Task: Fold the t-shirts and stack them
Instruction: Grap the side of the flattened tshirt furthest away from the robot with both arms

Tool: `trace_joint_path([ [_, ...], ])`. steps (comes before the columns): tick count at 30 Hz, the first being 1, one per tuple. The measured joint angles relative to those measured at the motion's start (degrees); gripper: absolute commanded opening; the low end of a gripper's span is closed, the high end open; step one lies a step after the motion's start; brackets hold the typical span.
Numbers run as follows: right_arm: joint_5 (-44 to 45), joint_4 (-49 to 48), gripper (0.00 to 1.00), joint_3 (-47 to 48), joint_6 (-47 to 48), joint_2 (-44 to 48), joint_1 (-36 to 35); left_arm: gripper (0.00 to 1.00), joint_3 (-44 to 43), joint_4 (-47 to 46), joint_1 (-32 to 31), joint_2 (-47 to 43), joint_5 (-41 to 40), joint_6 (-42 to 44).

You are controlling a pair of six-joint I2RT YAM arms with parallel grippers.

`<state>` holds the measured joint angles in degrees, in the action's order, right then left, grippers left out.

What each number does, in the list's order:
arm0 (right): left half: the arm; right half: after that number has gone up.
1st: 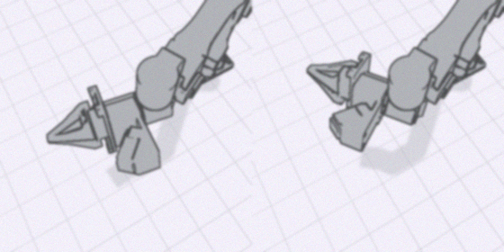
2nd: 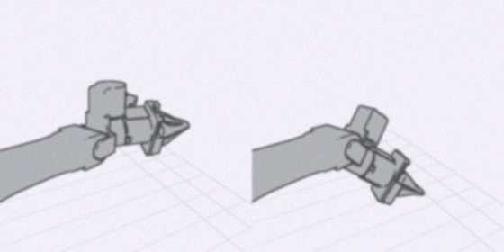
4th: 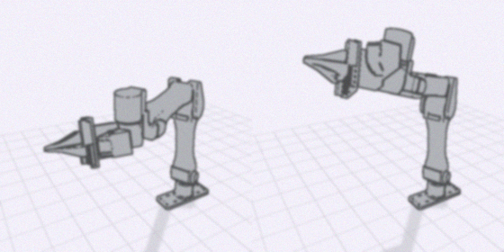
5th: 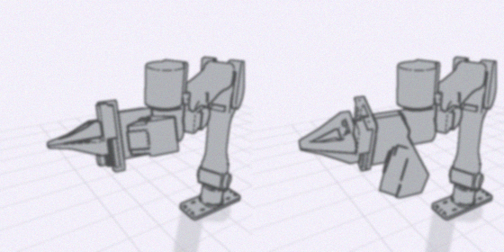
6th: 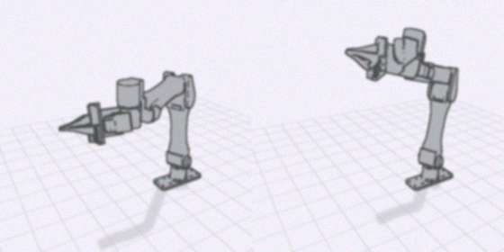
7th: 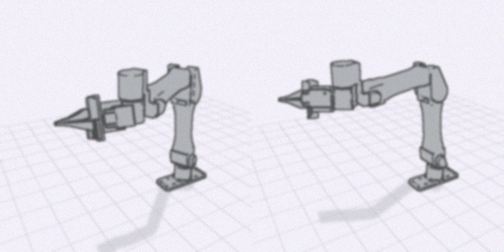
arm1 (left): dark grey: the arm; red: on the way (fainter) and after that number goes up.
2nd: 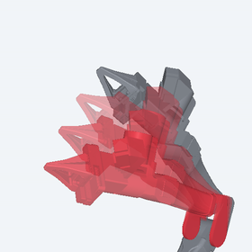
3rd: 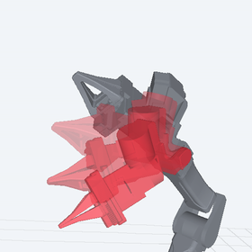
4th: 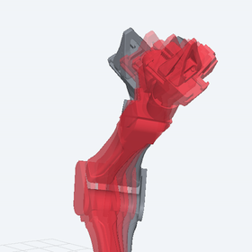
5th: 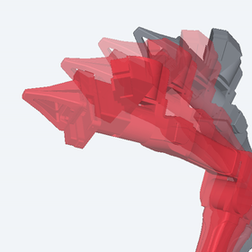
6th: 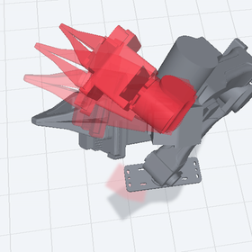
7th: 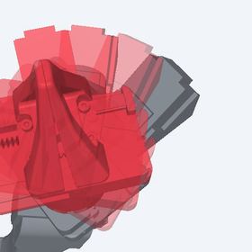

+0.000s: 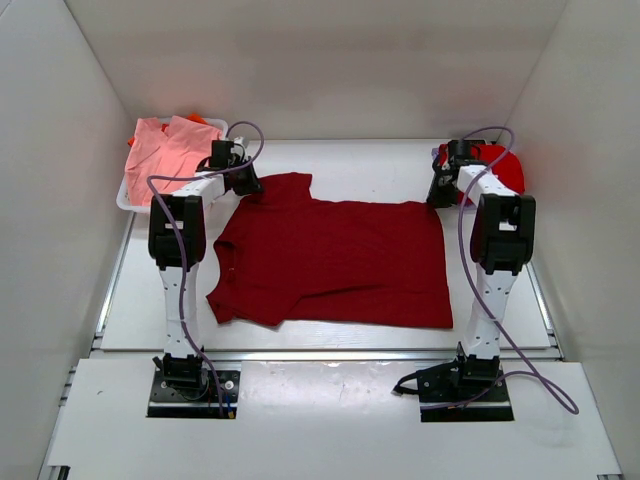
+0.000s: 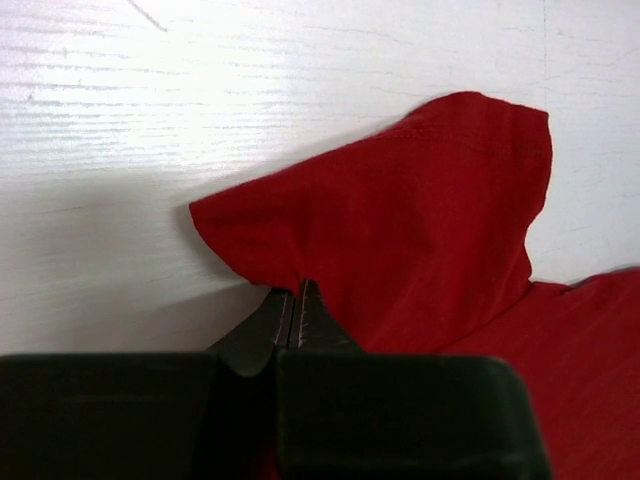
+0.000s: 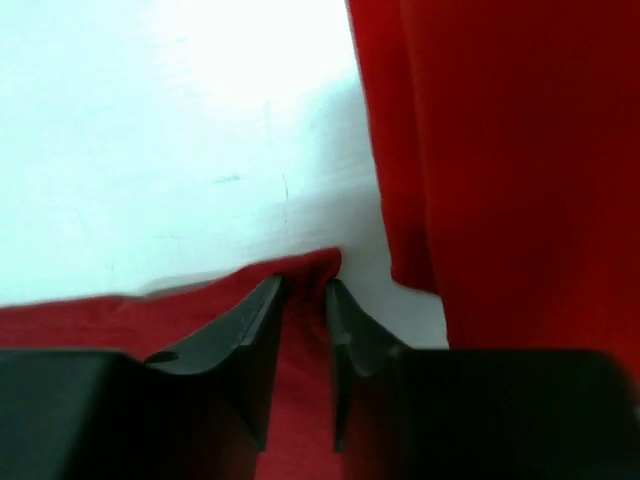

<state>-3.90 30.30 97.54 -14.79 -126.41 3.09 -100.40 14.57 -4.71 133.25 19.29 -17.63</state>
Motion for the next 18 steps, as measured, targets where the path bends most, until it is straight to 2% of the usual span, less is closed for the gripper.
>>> trace_joint_path([
  [1,0.0,0.63,0.0,1.25,0.17,-0.87,0.0,0.0,0.2,-0.07,0.09,-0.09,0.15,0.0],
  [5,-0.04,3.13,0.0,6.21,0.39,-3.65,0.02,0.0,1.2,0.04,0.48,-1.11,1.05,-0.04],
  [10,1.22,3.82,0.0,6.78,2.01,-3.8,-0.81,0.0,2.82,0.31,1.05,-4.15,1.99,0.02],
  [14,1.99,3.02,0.0,3.76,3.3,-1.05,-1.79,0.0,6.19,0.57,1.4,-9.99,2.62,0.28],
  [18,1.88,1.84,0.01,-2.38,4.39,5.97,-2.45,0.0,12.52,0.09,1.66,-19.19,2.91,0.87],
])
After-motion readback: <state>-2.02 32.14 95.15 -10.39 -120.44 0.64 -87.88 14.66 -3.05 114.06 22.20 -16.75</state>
